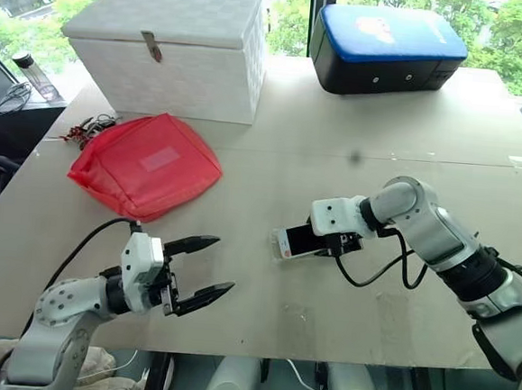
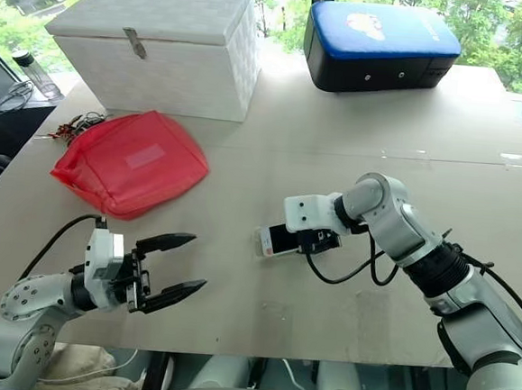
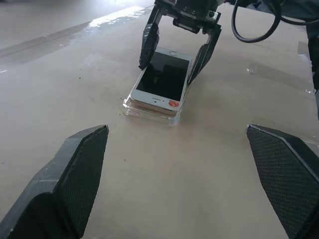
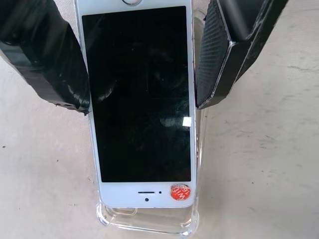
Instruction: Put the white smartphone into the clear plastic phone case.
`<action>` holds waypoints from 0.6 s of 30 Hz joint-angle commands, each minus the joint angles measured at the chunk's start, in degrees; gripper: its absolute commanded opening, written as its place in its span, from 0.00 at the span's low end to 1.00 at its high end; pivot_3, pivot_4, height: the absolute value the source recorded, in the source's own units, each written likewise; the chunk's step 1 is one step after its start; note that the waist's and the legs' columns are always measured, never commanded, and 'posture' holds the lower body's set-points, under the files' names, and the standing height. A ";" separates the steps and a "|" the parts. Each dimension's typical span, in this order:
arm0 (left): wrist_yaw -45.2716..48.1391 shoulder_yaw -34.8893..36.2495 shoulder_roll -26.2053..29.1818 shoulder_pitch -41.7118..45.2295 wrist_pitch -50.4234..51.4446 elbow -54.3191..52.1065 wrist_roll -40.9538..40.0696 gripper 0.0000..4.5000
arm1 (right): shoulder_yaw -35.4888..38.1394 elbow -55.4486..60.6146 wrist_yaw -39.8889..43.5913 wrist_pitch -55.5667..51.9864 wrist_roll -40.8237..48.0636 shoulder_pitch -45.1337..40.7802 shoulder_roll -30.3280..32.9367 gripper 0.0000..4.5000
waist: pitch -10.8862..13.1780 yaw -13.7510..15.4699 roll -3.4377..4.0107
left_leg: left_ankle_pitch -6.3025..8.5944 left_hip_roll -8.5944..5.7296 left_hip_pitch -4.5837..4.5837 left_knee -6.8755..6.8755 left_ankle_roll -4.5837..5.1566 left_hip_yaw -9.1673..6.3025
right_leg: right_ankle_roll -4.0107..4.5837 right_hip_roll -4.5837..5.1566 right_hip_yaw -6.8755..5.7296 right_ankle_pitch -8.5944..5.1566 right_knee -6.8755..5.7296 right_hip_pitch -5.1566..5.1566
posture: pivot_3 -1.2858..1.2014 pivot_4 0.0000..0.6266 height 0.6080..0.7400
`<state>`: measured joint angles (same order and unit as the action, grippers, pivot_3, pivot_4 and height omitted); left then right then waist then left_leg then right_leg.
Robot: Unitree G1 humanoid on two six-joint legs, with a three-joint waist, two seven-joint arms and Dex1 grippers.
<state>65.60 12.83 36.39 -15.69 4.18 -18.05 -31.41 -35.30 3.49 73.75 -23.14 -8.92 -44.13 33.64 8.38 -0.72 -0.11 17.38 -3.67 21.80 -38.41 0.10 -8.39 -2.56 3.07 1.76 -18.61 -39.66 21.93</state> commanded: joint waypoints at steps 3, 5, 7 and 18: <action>-0.12 -0.43 -0.27 0.48 -1.42 -0.02 0.37 1.00 | -2.13 -1.30 -1.42 -0.40 -3.25 1.87 -0.71 0.62 | -0.03 -0.11 -0.04 | 0.00 0.00 -0.01 0.02 0.00 0.00 | 0.00 0.00 0.00 0.00 0.01 0.00 | 0.52 0.24 1.00; -0.14 -0.55 -0.35 0.73 -1.57 0.25 0.56 1.00 | -1.76 -1.47 -0.51 -0.09 -2.87 1.61 -0.55 0.62 | -0.03 -0.16 -0.05 | 0.00 0.00 -0.05 0.02 0.00 0.00 | 0.00 0.00 0.01 0.00 0.00 -0.03 | 0.52 0.24 1.00; -0.15 -0.73 -0.38 0.99 -1.77 0.60 0.73 1.00 | -0.78 -1.77 -0.99 1.26 -2.54 1.29 -0.86 0.62 | -0.03 -0.17 -0.05 | 0.00 0.00 -0.12 0.02 -0.01 0.00 | 0.00 0.00 0.01 0.00 0.00 -0.17 | 0.52 0.24 1.00; -0.75 -1.42 -0.25 1.38 -2.10 1.23 0.67 1.00 | 7.93 5.95 1.55 -5.56 4.58 0.98 2.44 0.99 | 0.04 -0.09 -0.01 | 0.00 0.00 -0.02 0.02 0.00 -0.02 | 0.00 0.00 -0.02 0.00 0.07 -0.12 | 0.52 0.24 1.00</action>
<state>64.85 11.12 35.99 -14.23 2.53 -16.57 -30.49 -30.80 5.93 74.49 -26.36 -6.56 -42.51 35.33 8.42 -0.81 -0.12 17.38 -3.67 21.80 -38.39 0.10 -8.41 -2.56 3.07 1.75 -18.61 -39.59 21.83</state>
